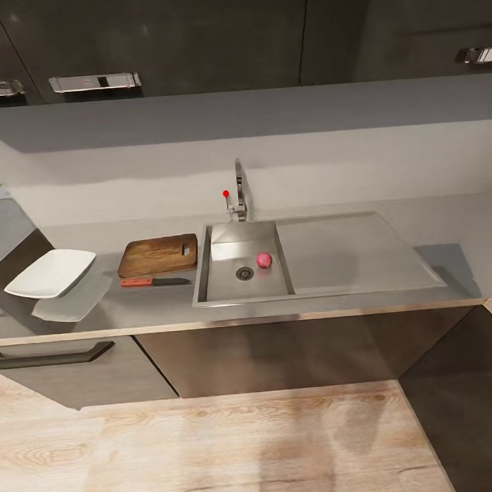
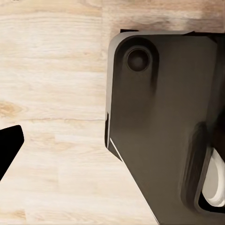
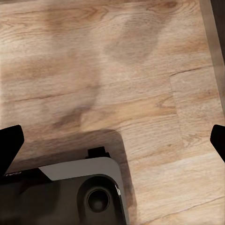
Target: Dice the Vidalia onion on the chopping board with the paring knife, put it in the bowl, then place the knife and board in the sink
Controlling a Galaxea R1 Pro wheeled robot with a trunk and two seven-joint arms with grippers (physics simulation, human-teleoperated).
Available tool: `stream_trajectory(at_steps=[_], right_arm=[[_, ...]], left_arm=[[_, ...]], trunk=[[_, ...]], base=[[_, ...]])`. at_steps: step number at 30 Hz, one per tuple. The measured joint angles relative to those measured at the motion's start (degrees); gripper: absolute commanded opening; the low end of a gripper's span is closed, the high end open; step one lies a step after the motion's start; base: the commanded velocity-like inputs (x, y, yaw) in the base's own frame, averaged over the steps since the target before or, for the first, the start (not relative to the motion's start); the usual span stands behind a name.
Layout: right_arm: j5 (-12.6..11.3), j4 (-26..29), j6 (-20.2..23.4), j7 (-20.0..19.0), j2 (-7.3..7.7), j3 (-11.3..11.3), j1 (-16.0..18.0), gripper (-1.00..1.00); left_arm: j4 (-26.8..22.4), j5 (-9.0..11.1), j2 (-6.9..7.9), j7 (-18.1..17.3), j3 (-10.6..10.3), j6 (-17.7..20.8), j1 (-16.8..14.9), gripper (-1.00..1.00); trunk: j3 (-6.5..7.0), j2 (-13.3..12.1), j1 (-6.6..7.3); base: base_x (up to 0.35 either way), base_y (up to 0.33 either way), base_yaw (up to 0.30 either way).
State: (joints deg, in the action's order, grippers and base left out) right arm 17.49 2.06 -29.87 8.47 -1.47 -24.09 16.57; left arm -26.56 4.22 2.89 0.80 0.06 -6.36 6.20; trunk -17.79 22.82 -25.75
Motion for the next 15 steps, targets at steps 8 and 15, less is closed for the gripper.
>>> stream_trajectory(at_steps=[8, 15], right_arm=[[0.0, 0.0, 0.0, 0.0, -0.05, 0.0, 0.0, 1.0], [0.0, 0.0, 0.0, 0.0, -0.01, -0.1, 0.0, 1.0]], left_arm=[[-9.3, 0.1, -0.17, 0.3, 0.1, 0.6, 0.0, 1.0], [-23.8, 0.1, -1.05, 0.3, 0.0, 12.6, 0.0, 1.0]], trunk=[[0.0, 0.0, 0.0], [0.01, 0.0, 0.0]], base=[[0.0, 0.0, 0.0], [0.0, 0.0, 0.0]])
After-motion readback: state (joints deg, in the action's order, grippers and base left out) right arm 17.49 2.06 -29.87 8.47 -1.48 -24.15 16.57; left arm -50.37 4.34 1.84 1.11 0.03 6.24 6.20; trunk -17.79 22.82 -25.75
